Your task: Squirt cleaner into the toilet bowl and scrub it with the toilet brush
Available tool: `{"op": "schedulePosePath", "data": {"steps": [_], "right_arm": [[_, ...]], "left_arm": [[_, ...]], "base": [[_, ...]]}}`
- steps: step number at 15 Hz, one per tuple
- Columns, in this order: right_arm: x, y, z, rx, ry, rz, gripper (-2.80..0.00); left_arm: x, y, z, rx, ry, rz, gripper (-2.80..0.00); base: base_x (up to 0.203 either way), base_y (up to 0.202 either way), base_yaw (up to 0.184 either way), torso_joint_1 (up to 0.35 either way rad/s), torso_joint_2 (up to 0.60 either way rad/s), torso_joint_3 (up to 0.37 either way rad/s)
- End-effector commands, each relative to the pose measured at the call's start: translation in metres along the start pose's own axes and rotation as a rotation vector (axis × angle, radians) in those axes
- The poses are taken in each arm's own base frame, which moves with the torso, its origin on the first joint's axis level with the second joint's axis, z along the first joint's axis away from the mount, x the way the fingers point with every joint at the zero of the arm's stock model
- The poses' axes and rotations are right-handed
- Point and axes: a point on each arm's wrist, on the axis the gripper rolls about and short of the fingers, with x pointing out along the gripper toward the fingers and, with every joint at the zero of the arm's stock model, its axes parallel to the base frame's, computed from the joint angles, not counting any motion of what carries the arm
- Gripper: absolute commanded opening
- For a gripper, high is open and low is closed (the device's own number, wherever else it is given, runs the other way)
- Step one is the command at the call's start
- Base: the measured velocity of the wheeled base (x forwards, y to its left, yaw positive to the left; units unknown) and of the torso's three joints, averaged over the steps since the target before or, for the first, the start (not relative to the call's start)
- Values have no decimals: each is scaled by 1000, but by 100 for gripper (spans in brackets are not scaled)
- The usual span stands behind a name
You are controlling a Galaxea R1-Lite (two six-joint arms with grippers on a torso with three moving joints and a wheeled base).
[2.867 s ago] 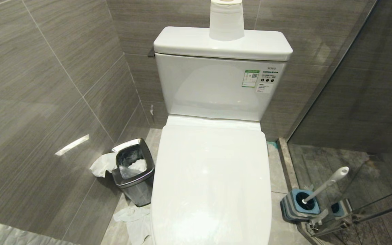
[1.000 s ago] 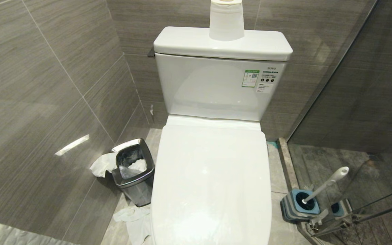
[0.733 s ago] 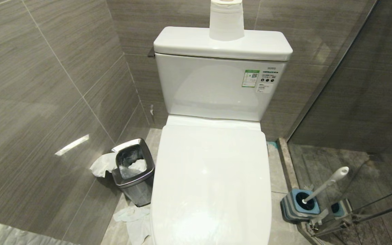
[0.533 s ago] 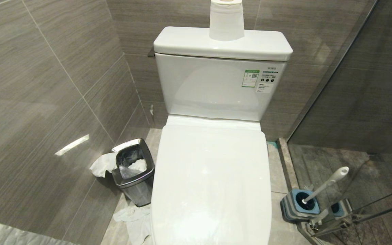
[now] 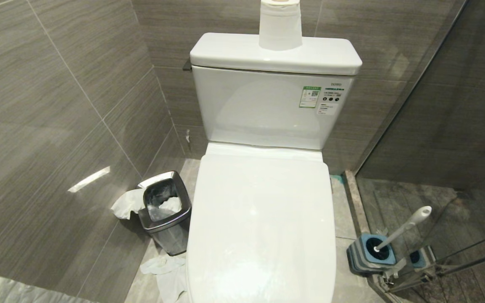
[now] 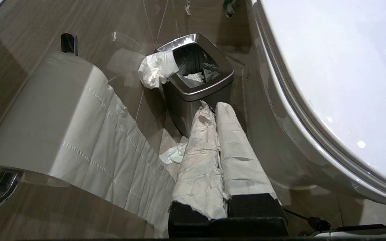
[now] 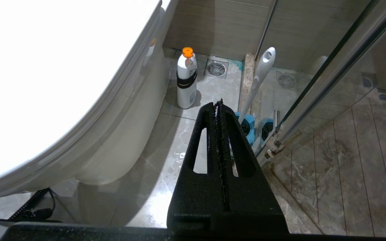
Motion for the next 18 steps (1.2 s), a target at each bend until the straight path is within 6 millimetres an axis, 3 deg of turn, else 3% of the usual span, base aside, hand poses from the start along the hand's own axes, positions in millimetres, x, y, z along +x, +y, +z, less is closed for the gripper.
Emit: {"op": "schedulePosePath", "data": {"steps": [1, 18], "right_arm": [[0, 0, 0, 0, 0, 1, -280], [0, 0, 0, 0, 0, 1, -280]], "left_arm": [[0, 0, 0, 0, 1, 0, -280], [0, 0, 0, 0, 1, 0, -280]], "base": [[0, 0, 0, 0, 0, 0], [0, 0, 0, 0, 0, 0]]}}
